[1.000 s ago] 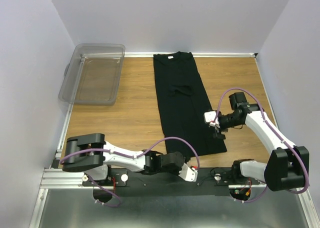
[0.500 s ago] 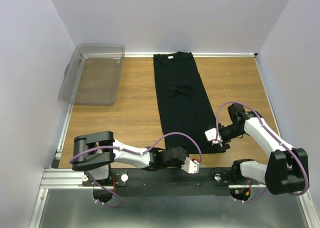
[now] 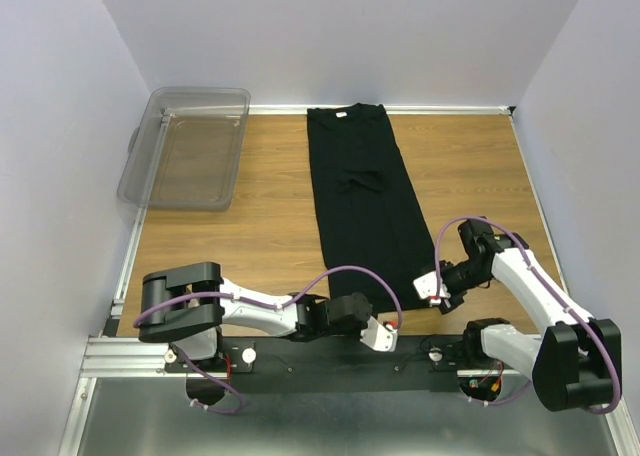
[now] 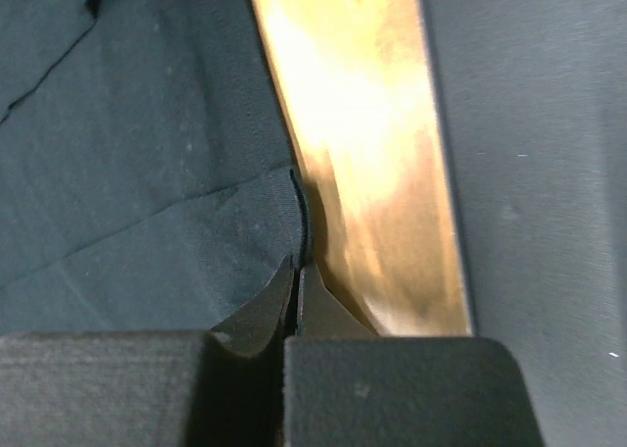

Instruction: Fold and stack the t-shirts

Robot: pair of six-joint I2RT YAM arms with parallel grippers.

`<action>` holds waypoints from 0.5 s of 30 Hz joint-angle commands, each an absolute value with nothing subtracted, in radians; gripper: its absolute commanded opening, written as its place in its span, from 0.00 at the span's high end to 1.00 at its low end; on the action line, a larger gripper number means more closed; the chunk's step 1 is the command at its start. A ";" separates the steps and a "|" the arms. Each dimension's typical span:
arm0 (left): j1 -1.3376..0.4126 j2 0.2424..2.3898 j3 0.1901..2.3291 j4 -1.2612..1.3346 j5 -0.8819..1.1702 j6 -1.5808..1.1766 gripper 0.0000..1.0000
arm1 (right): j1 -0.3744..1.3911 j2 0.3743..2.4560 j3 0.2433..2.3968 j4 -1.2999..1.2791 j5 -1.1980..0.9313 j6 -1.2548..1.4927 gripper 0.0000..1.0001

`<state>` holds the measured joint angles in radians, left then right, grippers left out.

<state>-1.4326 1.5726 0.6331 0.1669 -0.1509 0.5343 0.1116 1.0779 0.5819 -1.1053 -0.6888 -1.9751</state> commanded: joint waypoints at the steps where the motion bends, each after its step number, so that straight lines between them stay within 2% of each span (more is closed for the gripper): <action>1: -1.428 1.539 0.663 0.103 -0.048 0.552 1.00 | 0.124 1.072 0.621 -1.183 -0.675 -1.991 0.38; 12: -1.298 1.433 0.696 0.115 0.107 0.546 1.00 | 0.141 1.130 0.664 -1.209 -0.617 -1.971 0.41; 15: -1.279 1.413 0.716 0.101 0.158 0.548 1.00 | 0.195 1.150 0.664 -1.186 -0.609 -1.915 0.42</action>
<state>-1.2915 1.4494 0.6758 0.1059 0.0479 0.5423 0.1493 1.1290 0.6399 -1.1633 -0.6319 -1.9583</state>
